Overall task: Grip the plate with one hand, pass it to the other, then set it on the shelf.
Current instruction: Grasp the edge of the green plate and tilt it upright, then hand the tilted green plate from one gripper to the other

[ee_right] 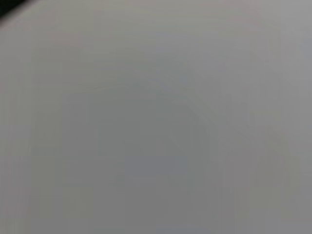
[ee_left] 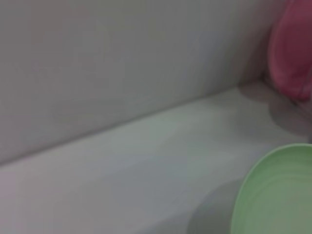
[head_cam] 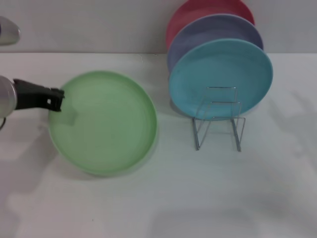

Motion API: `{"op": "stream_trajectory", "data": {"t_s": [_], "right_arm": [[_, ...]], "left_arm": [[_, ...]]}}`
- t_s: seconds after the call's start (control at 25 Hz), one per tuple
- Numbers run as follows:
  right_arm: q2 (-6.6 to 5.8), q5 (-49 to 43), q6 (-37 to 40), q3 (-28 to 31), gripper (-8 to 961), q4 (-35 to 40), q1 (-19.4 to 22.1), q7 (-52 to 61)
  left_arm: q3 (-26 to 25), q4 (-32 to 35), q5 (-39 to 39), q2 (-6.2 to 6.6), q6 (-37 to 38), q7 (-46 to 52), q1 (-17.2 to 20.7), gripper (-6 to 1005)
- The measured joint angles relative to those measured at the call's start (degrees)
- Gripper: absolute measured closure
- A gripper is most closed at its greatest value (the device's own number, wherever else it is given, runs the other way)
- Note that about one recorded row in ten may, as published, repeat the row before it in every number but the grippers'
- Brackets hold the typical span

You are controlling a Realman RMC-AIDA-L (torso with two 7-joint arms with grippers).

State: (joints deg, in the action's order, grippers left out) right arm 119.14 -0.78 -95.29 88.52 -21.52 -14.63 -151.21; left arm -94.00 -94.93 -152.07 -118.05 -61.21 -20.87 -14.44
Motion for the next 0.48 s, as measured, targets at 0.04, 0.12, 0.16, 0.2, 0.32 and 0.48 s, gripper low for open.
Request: {"op": "stream_trajectory", "data": {"t_s": [0.04,0.12,0.16,0.2,0.32,0.48], "right_arm": [[-0.79,-1.23,5.31,-1.5,272,-5.59,-1.26,5.43],[-1.38,-3.42,9.81,-1.84,274,-9.44,-1.93,9.42],[-1.95,-6.09,14.58,-2.0,275,-13.2,-2.53,13.3],[-2.67,-10.26,20.82,-1.97,276,-18.08,-3.05,17.94],[-3.66,-26.09,39.59,-1.73,279,-30.85,-4.76,31.62],[-3.5,-50.74,57.77,-1.66,283,-44.83,-7.59,54.3]], "left_arm": [[-0.1,-2.06,-0.39,0.05,0.25,-0.04,0.71,967],[-0.11,-3.08,-0.65,0.04,0.47,-0.05,1.09,967],[-0.11,-3.98,-0.82,0.02,0.71,-0.05,1.43,967],[-0.1,-4.75,-0.9,-0.01,1.0,-0.05,1.75,967],[0.0,-6.11,-0.95,-0.1,2.01,-0.05,2.54,967],[-0.08,-6.99,-0.95,-0.04,2.91,-0.06,2.75,967]]}}
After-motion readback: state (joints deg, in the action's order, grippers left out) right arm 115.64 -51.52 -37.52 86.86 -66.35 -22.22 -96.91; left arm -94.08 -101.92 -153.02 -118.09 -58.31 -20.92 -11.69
